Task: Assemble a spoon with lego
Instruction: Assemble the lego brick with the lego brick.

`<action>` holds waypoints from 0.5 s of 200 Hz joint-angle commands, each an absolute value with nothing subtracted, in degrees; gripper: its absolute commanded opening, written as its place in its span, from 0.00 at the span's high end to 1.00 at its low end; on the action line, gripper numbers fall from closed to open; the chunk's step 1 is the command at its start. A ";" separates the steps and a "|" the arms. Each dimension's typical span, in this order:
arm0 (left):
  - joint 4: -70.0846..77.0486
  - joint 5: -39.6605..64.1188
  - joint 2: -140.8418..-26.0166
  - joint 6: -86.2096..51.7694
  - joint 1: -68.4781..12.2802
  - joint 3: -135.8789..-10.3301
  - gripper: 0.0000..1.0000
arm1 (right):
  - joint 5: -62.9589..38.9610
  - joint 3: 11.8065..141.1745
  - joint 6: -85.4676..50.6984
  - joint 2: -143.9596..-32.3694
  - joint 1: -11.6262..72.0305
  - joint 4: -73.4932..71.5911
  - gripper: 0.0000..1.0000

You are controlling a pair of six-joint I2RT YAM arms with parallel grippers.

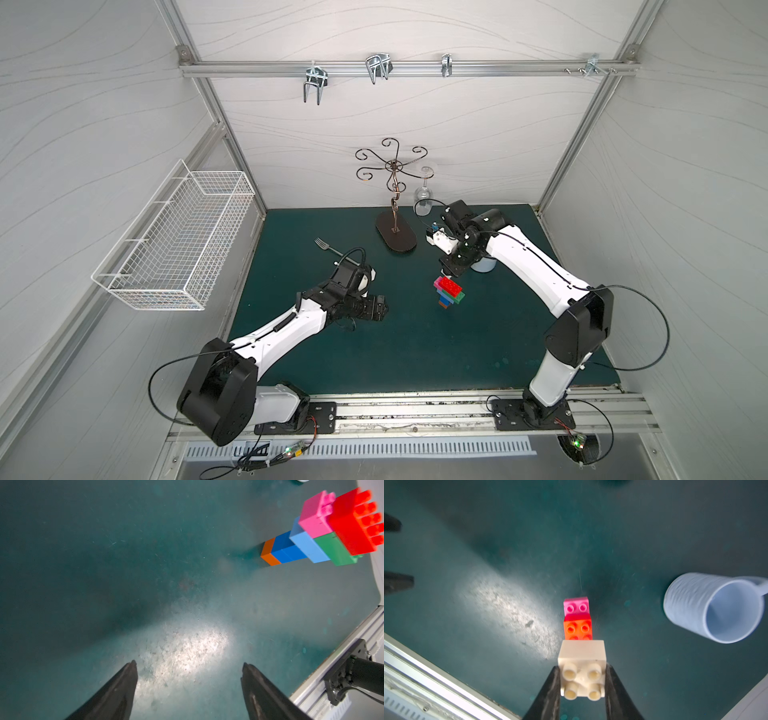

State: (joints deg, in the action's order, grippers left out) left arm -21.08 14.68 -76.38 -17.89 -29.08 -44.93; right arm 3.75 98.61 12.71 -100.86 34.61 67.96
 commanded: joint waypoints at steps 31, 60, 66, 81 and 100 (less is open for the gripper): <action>-17.23 16.08 -79.06 -16.96 -31.75 -47.35 0.16 | 2.01 96.23 15.16 -99.31 34.17 70.09 0.77; -17.51 15.99 -79.71 -17.08 -31.96 -47.52 0.16 | 2.66 95.20 15.56 -99.67 34.18 69.15 0.77; -17.42 15.98 -79.72 -17.13 -32.06 -47.55 0.16 | 2.78 94.99 15.73 -99.67 34.15 69.04 0.77; -17.51 15.98 -80.02 -17.31 -32.02 -47.57 0.16 | 2.92 94.61 15.82 -99.83 34.23 68.69 0.77; -17.75 15.91 -80.48 -17.23 -32.16 -47.72 0.16 | 2.91 94.34 15.90 -100.02 34.16 68.30 0.77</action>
